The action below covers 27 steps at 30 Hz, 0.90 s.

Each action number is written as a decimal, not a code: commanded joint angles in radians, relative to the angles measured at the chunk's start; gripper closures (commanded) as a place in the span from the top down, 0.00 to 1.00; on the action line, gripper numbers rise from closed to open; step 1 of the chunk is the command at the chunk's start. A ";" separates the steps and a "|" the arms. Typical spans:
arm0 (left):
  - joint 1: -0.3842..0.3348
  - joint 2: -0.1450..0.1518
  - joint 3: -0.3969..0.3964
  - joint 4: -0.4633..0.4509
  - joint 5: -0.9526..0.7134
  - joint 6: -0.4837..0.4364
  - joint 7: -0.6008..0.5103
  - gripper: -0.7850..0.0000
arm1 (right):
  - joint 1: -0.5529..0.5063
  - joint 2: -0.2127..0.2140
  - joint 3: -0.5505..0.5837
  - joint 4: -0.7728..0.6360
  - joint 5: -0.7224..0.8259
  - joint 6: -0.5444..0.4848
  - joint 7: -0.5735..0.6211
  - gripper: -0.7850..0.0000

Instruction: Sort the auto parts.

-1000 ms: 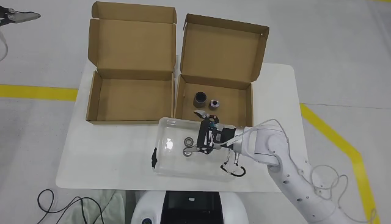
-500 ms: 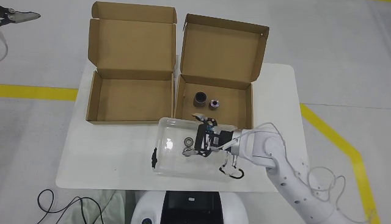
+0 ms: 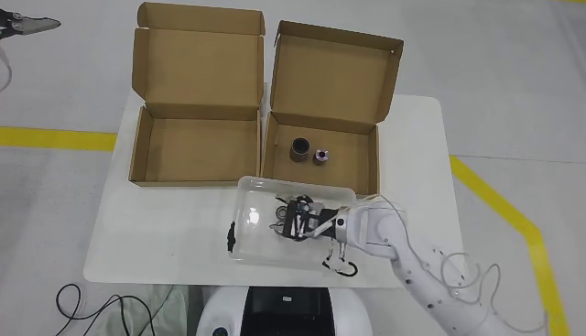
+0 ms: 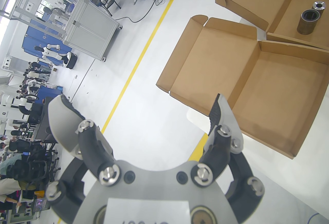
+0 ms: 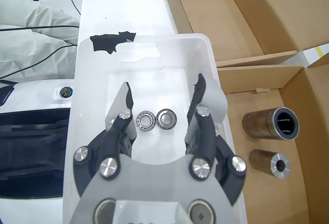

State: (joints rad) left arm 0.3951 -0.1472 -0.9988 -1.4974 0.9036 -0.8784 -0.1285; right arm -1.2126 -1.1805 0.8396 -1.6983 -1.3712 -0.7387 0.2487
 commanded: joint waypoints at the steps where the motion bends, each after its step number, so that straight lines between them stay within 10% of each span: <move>1: 0.000 0.000 0.000 0.000 0.000 0.000 0.000 1.00 | 0.001 -0.002 -0.013 0.008 -0.010 0.006 0.007 0.44; 27: 0.000 0.000 0.000 0.000 0.000 0.000 0.000 1.00 | 0.054 -0.055 -0.124 0.140 -0.050 0.225 0.136 0.47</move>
State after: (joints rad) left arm 0.3951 -0.1472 -0.9988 -1.4974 0.9036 -0.8784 -0.1285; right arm -1.1598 -1.2336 0.7187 -1.5606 -1.4198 -0.5174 0.3815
